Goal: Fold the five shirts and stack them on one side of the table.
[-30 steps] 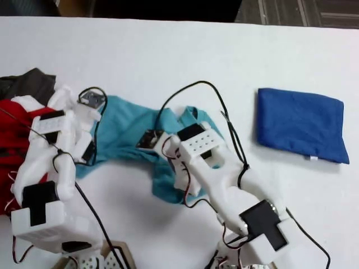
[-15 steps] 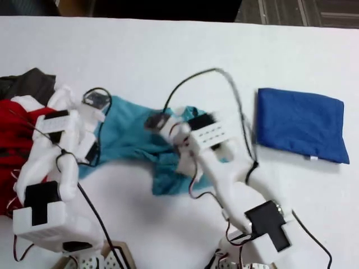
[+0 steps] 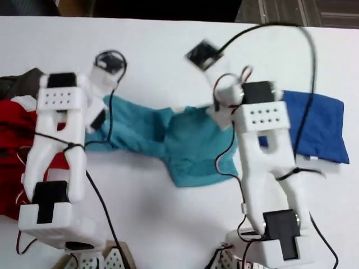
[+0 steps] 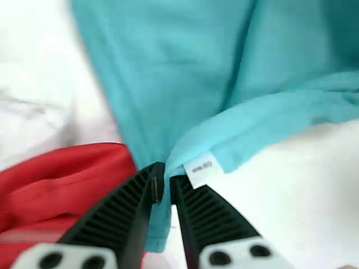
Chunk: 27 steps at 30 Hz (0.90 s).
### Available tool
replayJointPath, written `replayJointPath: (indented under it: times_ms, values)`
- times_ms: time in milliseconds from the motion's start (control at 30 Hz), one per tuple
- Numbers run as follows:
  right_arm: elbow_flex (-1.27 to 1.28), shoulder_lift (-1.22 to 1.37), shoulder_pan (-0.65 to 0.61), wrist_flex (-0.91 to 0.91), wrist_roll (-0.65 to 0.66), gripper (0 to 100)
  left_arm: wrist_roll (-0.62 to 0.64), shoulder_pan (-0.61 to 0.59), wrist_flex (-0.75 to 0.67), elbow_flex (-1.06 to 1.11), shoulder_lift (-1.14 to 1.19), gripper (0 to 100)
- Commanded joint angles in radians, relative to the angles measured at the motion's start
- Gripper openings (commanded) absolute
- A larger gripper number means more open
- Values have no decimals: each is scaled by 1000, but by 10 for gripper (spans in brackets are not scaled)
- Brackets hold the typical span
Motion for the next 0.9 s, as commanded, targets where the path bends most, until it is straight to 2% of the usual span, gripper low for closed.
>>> replayJointPath:
  times_ms: [0, 133, 333, 667, 867]
  values:
    - [-187, -41, 41, -13, 2, 21, 9, 11, 91, -186, -11, 25]
    - [-341, -44, 62, -10, 2, 21, 9, 15, 172, -352, -11, 25]
    - [-496, -48, 84, -5, 2, 20, 9, 84, 252, -504, -17, 25]
    - [-715, -50, 206, -5, 3, 20, 9, 77, 275, -746, -18, 25]
    - [-833, -91, 200, 8, 2, 20, 11, 77, 276, -835, -40, 25]
